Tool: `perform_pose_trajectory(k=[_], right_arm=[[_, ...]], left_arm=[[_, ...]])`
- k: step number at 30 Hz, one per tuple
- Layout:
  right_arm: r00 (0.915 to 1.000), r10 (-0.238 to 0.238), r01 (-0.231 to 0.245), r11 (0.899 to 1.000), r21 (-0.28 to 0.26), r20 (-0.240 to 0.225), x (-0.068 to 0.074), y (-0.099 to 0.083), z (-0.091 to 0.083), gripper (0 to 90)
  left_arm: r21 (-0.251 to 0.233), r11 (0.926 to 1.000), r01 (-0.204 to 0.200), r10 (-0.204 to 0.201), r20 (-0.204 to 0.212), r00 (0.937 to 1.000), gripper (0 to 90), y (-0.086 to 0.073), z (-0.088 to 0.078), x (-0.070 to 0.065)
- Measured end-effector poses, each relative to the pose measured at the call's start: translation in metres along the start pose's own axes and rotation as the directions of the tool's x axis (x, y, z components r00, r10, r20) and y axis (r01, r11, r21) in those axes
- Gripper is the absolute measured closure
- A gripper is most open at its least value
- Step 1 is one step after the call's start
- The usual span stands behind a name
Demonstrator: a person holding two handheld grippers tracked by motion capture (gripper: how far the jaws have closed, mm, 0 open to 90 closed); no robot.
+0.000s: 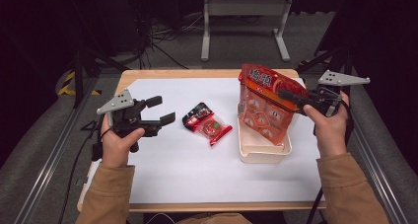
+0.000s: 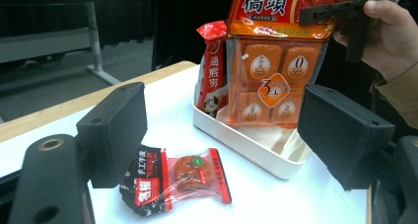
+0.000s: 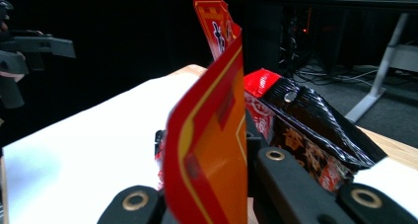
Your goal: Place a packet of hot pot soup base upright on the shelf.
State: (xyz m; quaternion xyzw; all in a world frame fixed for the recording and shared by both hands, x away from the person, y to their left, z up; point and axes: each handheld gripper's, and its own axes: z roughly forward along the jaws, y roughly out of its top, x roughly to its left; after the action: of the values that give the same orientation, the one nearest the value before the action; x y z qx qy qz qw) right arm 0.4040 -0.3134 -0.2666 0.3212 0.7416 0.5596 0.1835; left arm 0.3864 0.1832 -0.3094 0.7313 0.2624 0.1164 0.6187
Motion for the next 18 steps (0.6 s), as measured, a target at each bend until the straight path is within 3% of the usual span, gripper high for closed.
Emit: perform_pose_trajectory(k=[7,18], right_arm=[[0.9998,-0.004,0.003,0.999,0.033,0.02,0.0,-0.009,0.004,90.0],[0.9999,0.013,-0.013,0.998,0.061,0.001,-0.004,-0.027,0.015,90.0]], left_arm=[[0.0,1.0,-0.002,0.002,-0.002,1.0,19.9,0.0,-0.001,0.0],[-0.006,1.0,0.004,-0.004,-0.026,0.9996,19.7,-0.001,-0.002,0.003]])
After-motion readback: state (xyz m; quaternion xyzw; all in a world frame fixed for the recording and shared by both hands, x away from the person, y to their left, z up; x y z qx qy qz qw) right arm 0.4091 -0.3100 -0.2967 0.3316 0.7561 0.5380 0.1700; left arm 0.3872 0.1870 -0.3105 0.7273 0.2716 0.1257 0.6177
